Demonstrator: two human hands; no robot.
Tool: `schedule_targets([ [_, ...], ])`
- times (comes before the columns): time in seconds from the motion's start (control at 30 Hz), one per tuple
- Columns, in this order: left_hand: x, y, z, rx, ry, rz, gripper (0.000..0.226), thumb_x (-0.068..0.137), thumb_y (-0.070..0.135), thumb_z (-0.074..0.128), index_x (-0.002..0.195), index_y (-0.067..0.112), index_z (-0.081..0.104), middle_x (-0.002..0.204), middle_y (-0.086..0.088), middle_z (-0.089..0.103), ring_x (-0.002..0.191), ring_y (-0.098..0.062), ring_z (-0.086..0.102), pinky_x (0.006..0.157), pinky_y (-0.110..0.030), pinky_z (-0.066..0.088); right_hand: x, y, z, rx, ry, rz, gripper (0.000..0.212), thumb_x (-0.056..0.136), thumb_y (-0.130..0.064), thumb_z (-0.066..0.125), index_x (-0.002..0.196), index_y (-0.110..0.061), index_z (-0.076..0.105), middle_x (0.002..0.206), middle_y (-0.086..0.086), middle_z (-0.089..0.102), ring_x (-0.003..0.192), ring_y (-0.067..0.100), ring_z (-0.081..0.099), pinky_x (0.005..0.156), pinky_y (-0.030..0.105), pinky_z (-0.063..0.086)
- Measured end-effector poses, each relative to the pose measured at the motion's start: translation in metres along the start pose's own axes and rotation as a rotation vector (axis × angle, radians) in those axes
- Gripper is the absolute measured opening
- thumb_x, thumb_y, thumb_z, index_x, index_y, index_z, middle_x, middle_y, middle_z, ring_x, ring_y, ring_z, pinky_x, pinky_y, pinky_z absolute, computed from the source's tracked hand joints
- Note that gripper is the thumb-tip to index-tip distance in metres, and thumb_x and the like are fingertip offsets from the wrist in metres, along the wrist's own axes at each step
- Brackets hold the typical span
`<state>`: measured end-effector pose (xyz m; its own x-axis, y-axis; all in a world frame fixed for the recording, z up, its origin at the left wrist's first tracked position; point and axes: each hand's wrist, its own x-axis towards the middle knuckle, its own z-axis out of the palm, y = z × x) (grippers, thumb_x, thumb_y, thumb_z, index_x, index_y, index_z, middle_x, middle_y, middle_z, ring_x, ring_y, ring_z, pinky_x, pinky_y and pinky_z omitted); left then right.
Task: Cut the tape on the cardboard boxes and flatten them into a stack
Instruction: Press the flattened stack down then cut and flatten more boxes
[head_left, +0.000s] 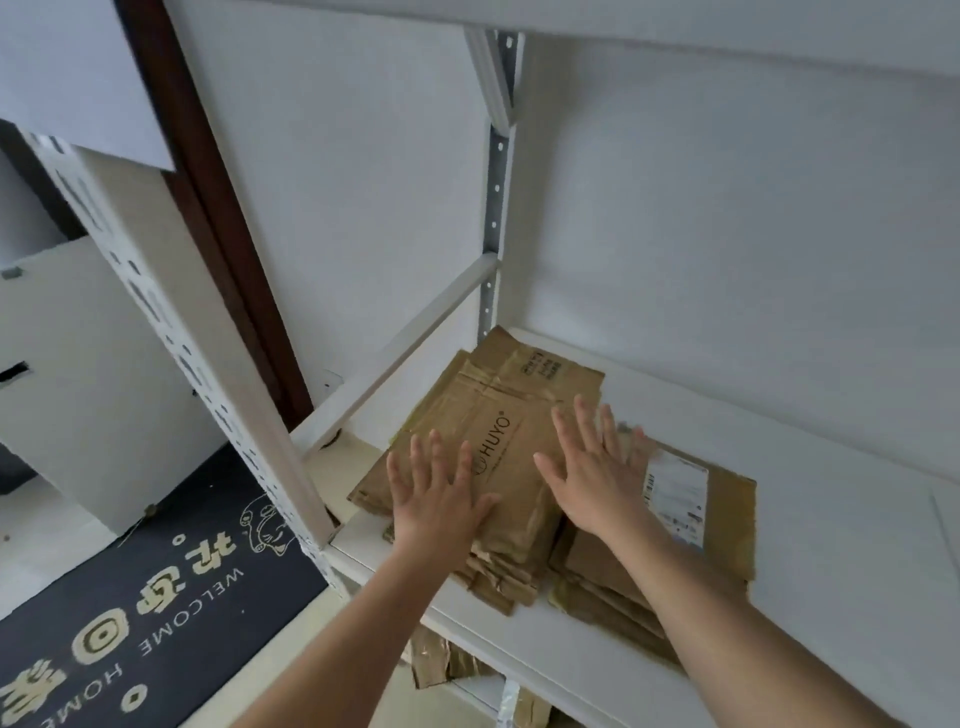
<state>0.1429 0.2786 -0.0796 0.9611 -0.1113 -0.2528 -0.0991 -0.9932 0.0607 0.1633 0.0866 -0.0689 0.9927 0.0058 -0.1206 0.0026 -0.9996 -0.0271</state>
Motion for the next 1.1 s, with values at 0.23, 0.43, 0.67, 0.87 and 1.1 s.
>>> schedule_targets([
  [0.23,-0.041,0.082,-0.039,-0.093,0.089,0.308,0.071,0.097,0.063,0.009,0.156,0.029,-0.011,0.164,-0.008,-0.016,0.149,-0.033,-0.019,0.116,-0.057,-0.013,-0.113,0.097,-0.003,0.109,0.030,0.218,0.064,0.101,-0.059,0.016,0.156,-0.036,-0.007,0.164,-0.002,-0.019,0.151,0.030,-0.014,0.119,0.061,-0.003],
  [0.43,-0.090,0.209,-0.031,-0.023,0.077,0.508,0.068,0.101,0.057,0.017,0.157,0.025,-0.005,0.164,-0.010,-0.002,0.151,-0.032,-0.003,0.119,-0.059,0.000,-0.239,0.192,-0.008,0.151,0.074,0.423,0.062,0.103,-0.051,0.025,0.156,-0.034,-0.002,0.165,0.002,-0.013,0.152,0.031,-0.009,0.119,0.060,-0.002],
  [0.67,-0.197,0.405,0.006,0.042,-0.023,0.729,0.068,0.101,0.057,0.017,0.157,0.027,-0.008,0.165,-0.006,-0.006,0.151,-0.030,-0.003,0.120,-0.055,0.002,-0.404,0.336,-0.002,0.209,0.107,0.678,0.062,0.104,-0.049,0.028,0.157,-0.034,0.000,0.165,0.003,-0.011,0.151,0.031,-0.005,0.119,0.059,0.002],
  [0.87,-0.262,0.516,0.026,0.067,-0.072,0.831,0.068,0.101,0.057,0.017,0.157,0.027,-0.008,0.165,-0.007,-0.007,0.151,-0.030,-0.003,0.120,-0.056,0.004,-0.499,0.430,0.000,0.234,0.115,0.835,0.062,0.103,-0.046,0.033,0.156,-0.034,0.002,0.164,0.005,-0.006,0.150,0.031,0.002,0.118,0.060,0.010],
  [1.1,-0.243,0.571,0.022,0.126,-0.026,0.822,0.069,0.102,0.056,0.022,0.157,0.025,-0.005,0.164,-0.009,-0.006,0.151,-0.032,0.000,0.118,-0.058,0.006,-0.493,0.482,-0.006,0.361,0.142,0.829,0.061,0.103,-0.040,0.038,0.156,-0.033,0.006,0.164,0.006,-0.006,0.150,0.032,0.001,0.118,0.060,0.008],
])
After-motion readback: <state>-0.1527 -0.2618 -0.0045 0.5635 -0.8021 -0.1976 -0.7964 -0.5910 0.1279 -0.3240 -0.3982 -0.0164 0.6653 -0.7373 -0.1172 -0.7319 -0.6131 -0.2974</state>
